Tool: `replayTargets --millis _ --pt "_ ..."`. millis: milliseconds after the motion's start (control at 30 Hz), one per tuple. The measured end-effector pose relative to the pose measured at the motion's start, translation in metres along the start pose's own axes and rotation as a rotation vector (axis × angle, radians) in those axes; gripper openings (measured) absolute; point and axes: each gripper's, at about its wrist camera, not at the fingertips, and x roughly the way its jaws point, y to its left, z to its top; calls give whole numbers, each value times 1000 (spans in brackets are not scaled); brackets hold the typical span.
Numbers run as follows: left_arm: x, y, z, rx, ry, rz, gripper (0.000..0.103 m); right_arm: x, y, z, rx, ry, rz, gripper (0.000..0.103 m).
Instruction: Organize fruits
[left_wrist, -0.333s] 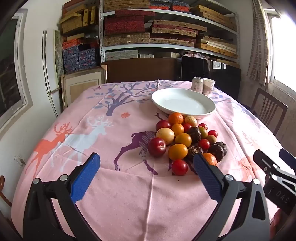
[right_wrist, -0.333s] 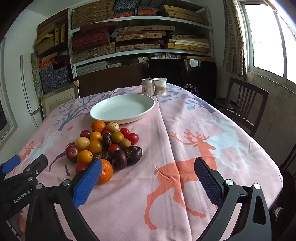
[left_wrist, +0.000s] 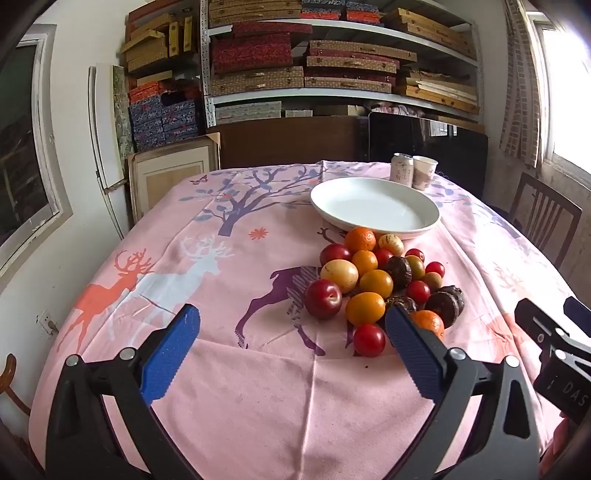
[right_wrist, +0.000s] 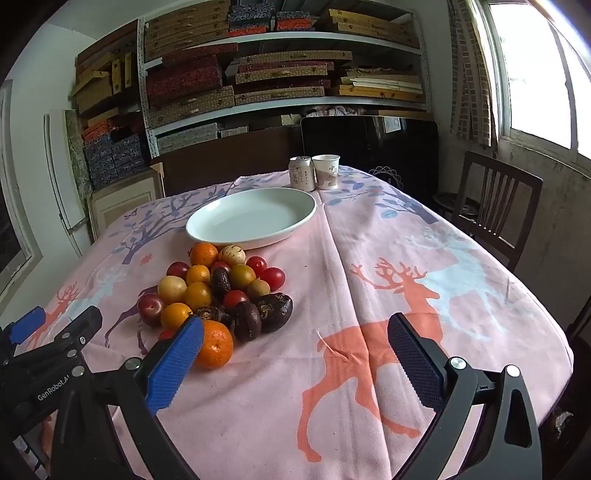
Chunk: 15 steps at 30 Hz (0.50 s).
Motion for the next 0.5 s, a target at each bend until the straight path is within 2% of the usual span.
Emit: replayTargets --millis 67,200,333,500 --pt "2 -1 1 1 -1 -31 99 7 -5 -1 3 10 14 100" --pt "8 -2 3 23 -2 -70 99 11 1 4 -68 2 35 100" --pt "10 5 2 27 7 -70 99 14 6 9 -88 4 53 100" --pt "23 7 -1 22 60 -59 99 25 3 6 -89 44 98 100"
